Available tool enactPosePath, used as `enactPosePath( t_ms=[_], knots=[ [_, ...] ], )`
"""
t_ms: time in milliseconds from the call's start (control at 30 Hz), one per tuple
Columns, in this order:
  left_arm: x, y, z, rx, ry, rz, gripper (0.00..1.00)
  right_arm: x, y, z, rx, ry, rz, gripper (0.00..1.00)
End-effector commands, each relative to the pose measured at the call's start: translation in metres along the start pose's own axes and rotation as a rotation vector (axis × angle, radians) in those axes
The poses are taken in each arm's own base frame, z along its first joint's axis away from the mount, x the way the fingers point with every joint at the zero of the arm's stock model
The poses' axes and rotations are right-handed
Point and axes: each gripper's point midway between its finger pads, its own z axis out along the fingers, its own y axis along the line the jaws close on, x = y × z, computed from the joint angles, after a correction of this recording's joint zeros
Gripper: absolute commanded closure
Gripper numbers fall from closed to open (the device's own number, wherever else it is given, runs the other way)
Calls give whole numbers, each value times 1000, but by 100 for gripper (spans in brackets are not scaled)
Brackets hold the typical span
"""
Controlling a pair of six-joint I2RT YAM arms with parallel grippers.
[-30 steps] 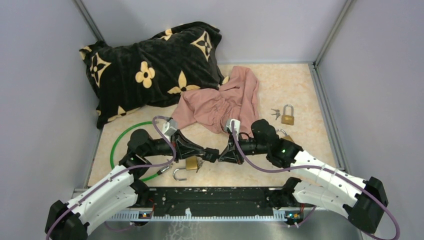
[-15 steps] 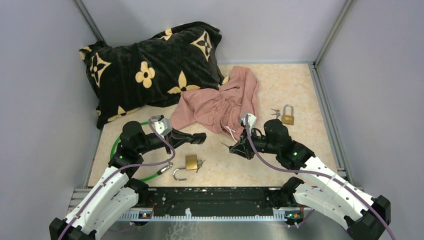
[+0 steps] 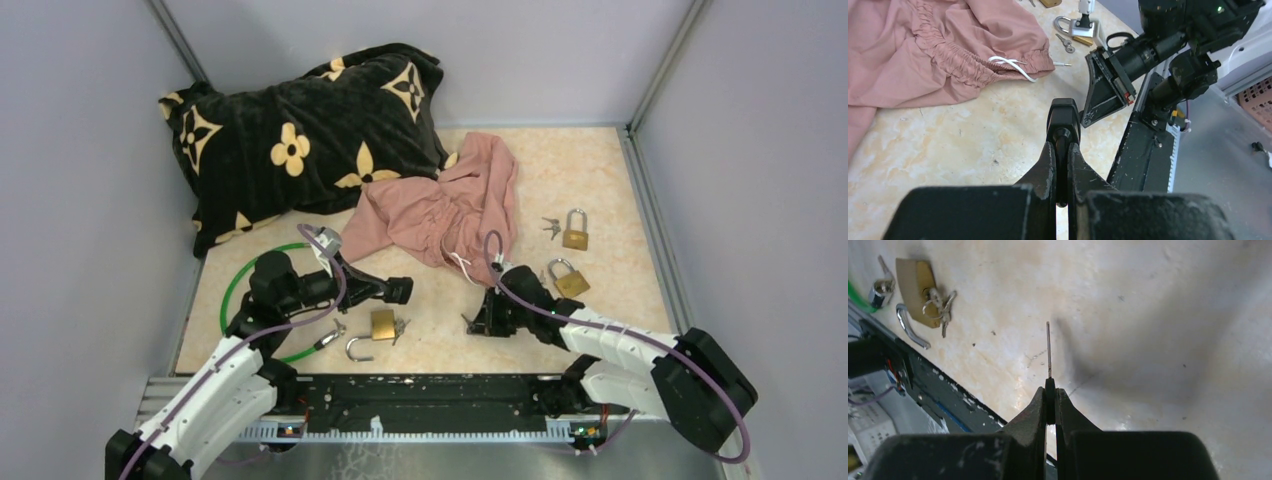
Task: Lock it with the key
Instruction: Place the key at the center of the board.
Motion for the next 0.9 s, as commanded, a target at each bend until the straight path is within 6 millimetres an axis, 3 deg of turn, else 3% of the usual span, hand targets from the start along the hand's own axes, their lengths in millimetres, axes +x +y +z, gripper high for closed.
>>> enactPosePath(
  t_ms=[0, 67, 267, 400, 433, 500, 533, 633, 700, 767, 867],
  knots=[
    [-36, -12, 0, 28, -133, 0, 100, -26, 11, 3, -51, -156, 197, 100],
    [-36, -11, 1, 29, -135, 0, 100, -18, 4, 5, -24, -126, 212, 95],
    [-42, -16, 0, 45, -154, 30, 100, -10, -8, -1, 81, -68, 203, 40],
    [-43, -19, -1, 54, -158, 36, 100, -34, 1, -27, 157, -95, 92, 28],
    [-43, -18, -1, 54, -158, 29, 100, -43, 7, -35, 161, -113, 55, 19],
    [-41, -18, -1, 57, -159, 10, 100, -60, 34, -50, 120, -145, -114, 6],
    [-40, -18, -1, 56, -162, -4, 100, -69, 57, -58, 89, -176, -245, 2],
    [-38, -17, 0, 51, -163, -57, 100, -81, 136, -82, 45, -367, -758, 2],
    [-37, -19, 0, 60, -164, -96, 100, -82, 172, -93, 50, -516, -1055, 2],
    [-38, -21, 0, 72, -167, -109, 100, -76, 196, -91, 50, -606, -1302, 2],
    [-41, -23, -1, 74, -178, -100, 100, -87, 214, -84, 123, -719, -1477, 2]
  ],
)
